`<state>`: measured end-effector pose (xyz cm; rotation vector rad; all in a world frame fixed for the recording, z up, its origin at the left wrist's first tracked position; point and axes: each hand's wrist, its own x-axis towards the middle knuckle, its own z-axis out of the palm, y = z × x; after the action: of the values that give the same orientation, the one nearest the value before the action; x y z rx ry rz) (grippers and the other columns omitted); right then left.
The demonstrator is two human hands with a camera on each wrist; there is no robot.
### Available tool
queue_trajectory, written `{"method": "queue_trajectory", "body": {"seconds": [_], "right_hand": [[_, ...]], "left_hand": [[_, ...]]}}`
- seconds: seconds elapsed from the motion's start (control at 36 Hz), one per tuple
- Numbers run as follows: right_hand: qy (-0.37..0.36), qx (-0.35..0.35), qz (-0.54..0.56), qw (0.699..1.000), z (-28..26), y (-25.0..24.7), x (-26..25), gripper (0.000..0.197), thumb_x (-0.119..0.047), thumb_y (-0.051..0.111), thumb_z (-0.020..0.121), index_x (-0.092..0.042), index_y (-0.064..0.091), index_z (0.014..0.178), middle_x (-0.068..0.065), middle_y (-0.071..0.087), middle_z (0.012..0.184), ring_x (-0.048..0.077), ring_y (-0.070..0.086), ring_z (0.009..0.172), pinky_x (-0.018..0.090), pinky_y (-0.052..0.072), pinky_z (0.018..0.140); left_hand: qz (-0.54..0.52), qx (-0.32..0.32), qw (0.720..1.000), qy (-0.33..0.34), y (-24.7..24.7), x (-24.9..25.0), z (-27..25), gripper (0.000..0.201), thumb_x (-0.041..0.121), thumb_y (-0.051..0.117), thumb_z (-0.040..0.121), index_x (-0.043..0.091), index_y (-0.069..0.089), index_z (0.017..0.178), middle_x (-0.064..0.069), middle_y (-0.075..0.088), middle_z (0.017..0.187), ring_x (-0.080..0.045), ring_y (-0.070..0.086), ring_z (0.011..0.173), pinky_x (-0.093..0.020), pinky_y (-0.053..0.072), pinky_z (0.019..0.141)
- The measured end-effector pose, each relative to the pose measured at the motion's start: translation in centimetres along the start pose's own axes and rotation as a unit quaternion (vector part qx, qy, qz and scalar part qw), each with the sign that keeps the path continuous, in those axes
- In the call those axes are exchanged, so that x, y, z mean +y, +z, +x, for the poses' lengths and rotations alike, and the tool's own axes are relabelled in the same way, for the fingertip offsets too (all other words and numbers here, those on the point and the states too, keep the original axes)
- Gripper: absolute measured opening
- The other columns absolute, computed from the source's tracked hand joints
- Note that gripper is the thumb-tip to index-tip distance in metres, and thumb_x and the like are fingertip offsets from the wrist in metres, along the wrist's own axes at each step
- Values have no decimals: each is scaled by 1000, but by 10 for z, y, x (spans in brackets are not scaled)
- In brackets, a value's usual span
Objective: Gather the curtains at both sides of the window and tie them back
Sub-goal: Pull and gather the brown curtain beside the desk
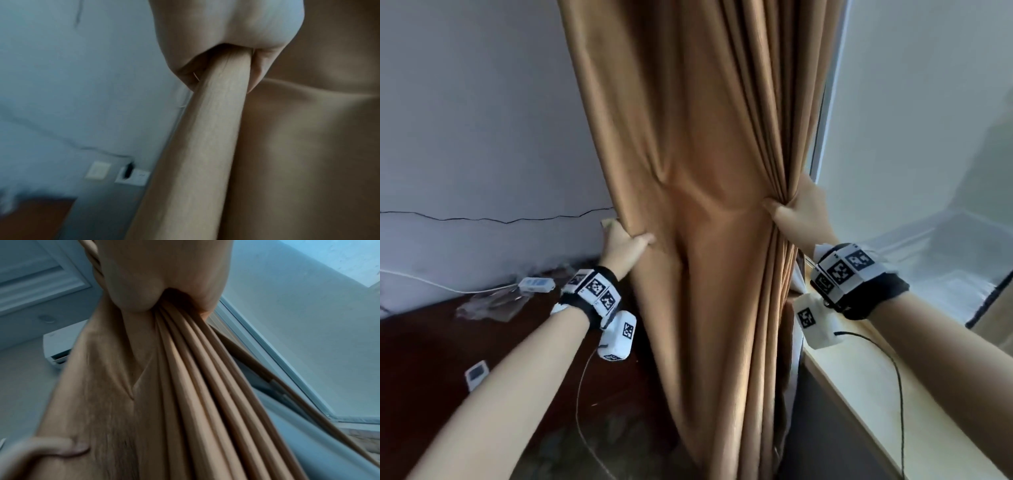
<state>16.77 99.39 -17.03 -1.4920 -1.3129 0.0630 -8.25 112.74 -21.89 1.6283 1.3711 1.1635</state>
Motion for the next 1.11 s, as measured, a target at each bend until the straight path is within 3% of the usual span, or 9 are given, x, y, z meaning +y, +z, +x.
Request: {"method": "queue_trajectory", "body": {"seconds": [0.08,0.22,0.58,0.69,0.78,0.89,0.94,1.03,1.11], "right_hand": [[14,-1,-20,1000,-3,3,-8,55,0,59,76,-10,47,129,8,64,96,18,53,80,18,41,67],[17,-11,-8,1000,-15,6,-19,52,-1,53,72,-11,45,122,8,62,89,23,54,75,28,42,68],[23,-41,-7,999,-27,6,-36,37,-11,53,81,-6,38,114,20,60,96,39,58,91,38,46,76],[28,-34,5,999,-30,2,-41,51,-46,58,88,-8,39,116,18,62,110,38,59,101,39,46,82],[45,-46,7,998,-32,-4,-43,74,-66,67,73,-11,39,115,11,61,113,29,59,102,40,49,86],[36,-46,-45,997,-26,-8,-35,54,-24,72,77,-7,37,116,15,61,101,38,60,96,42,50,81],[36,-42,-44,998,-23,-10,-31,46,-6,61,76,-6,38,116,12,57,91,37,59,90,39,49,77],[26,-49,-27,998,-21,-13,-26,47,-2,56,74,-7,39,117,12,59,91,34,58,85,38,50,75],[13,-58,-11,998,-20,-14,-24,54,0,55,73,-9,39,124,16,64,97,34,59,86,39,51,76]], "left_hand": [[66,-48,995,60,7,19,-40,35,28,72,60,10,64,90,-7,70,90,-25,68,87,-41,55,84],[200,-64,968,140,32,53,-96,36,31,67,77,-1,55,68,-20,65,79,-34,64,75,-43,54,70],[316,-137,930,129,107,86,-127,30,22,56,85,9,58,111,-15,66,108,-35,62,102,-36,51,86],[307,-196,923,121,122,82,-130,40,30,58,85,7,52,117,-13,65,107,-31,63,99,-35,52,82],[287,-234,922,117,130,77,-134,44,27,61,83,7,48,119,-13,63,104,-29,63,95,-34,52,78],[223,-274,930,104,122,75,-131,72,12,60,80,11,27,143,-14,50,129,-30,52,115,-36,46,96],[120,-320,938,56,113,71,-128,69,2,55,81,16,29,143,-11,50,123,-28,57,105,-34,56,79],[40,-316,948,11,95,59,-111,36,-6,41,86,11,54,114,-6,56,90,-17,59,74,-23,53,48],[44,-195,980,12,70,37,-76,35,-6,37,87,16,63,82,-2,61,77,-18,59,70,-25,49,55]]}}
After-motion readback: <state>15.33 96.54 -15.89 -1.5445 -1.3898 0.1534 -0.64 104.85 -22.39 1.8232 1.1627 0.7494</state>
